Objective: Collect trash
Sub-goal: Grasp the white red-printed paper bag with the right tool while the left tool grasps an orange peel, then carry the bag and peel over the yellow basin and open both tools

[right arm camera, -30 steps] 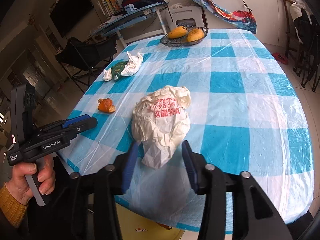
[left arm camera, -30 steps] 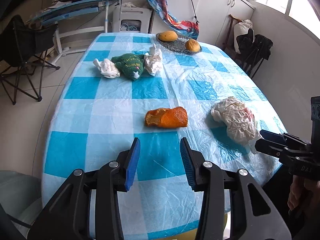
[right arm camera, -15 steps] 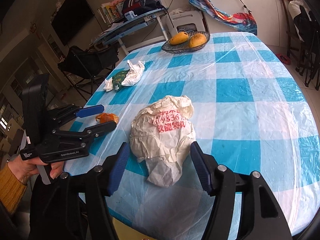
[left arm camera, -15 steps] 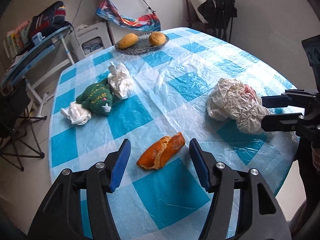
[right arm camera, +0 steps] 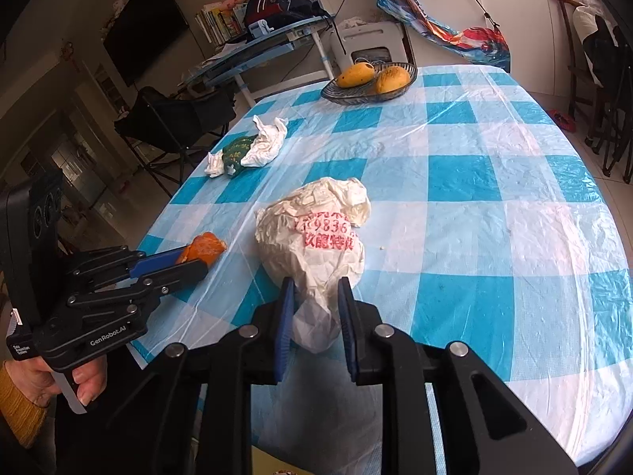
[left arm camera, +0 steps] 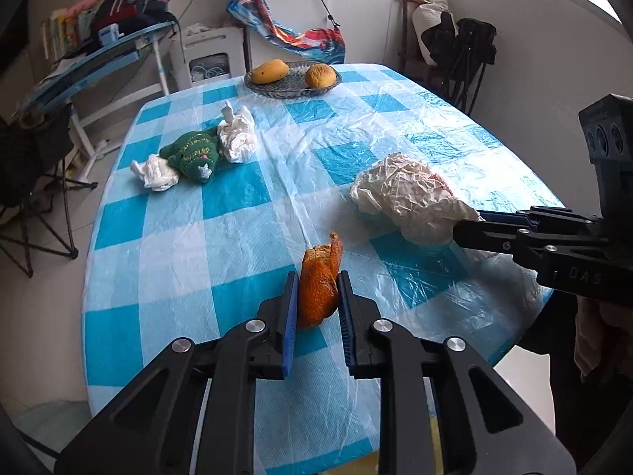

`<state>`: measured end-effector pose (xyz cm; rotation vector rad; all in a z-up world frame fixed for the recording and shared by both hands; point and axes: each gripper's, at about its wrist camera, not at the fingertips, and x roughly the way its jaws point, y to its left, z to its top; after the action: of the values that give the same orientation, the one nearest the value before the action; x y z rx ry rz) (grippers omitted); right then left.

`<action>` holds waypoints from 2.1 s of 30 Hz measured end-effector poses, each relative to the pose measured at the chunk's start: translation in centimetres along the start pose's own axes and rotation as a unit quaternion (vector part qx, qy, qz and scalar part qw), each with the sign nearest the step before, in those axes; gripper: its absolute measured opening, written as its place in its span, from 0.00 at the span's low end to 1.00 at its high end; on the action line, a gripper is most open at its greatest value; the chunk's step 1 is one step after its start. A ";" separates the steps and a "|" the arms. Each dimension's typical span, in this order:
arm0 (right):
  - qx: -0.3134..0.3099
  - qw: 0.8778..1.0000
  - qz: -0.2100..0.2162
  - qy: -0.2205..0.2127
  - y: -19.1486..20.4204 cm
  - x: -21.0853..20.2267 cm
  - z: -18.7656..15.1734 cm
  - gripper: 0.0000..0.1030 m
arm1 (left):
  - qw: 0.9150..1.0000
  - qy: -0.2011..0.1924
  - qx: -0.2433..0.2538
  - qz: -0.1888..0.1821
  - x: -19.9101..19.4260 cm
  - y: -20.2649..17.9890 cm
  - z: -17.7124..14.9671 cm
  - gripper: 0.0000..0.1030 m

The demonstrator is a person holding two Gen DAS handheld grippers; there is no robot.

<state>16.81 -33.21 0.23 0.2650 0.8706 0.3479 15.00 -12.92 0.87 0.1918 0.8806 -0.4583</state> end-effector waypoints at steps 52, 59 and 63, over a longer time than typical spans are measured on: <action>-0.024 0.994 0.064 0.084 8.0 -5.8 -12.6 0.14 | 0.990 -0.077 -0.116 0.011 -13.5 -1.8 -11.0 0.16; 0.015 0.996 0.060 0.062 6.5 -6.3 -12.5 0.35 | 0.992 -0.064 -0.109 0.005 -12.9 -2.6 -12.0 0.16; 0.029 0.997 0.056 0.048 6.0 -6.7 -12.4 0.41 | 0.993 -0.057 -0.102 0.000 -12.6 -3.2 -12.4 0.16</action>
<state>1.98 -29.39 -0.62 0.3538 0.9634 0.4438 -2.02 -7.64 2.95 -0.0227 0.8086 -0.3729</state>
